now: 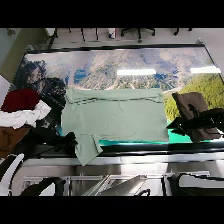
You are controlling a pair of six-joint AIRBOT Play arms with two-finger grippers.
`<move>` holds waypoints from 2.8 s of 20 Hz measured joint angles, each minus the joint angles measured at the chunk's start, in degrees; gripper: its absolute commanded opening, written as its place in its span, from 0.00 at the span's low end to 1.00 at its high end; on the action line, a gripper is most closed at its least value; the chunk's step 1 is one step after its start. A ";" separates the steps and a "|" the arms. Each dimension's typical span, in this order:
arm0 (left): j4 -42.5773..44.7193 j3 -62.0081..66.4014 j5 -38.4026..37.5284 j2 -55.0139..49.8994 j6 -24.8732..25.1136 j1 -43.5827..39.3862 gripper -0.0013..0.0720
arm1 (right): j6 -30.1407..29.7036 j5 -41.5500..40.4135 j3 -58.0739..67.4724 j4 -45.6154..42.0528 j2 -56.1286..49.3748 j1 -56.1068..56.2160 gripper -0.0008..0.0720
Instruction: Fold the shirts.
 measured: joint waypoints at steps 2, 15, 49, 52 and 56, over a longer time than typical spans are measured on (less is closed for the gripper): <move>-0.02 1.42 0.07 -0.98 0.52 -1.53 0.04 | 0.00 -0.26 -0.28 0.11 -1.20 1.51 0.49; 13.11 3.52 19.06 18.80 -2.84 2.29 0.03 | 9.33 -3.93 -2.64 -11.63 8.94 4.98 0.04; 15.85 72.83 19.74 -38.84 -0.63 -5.25 0.96 | 8.59 9.44 29.38 -2.93 -13.84 11.96 0.79; 15.69 77.92 25.05 -38.99 -0.87 -6.03 0.95 | 7.02 7.82 29.83 0.35 -16.61 11.87 0.57; 15.67 82.55 28.39 -39.01 -1.05 -9.40 0.08 | 5.44 6.29 29.94 3.30 -19.58 12.41 0.04</move>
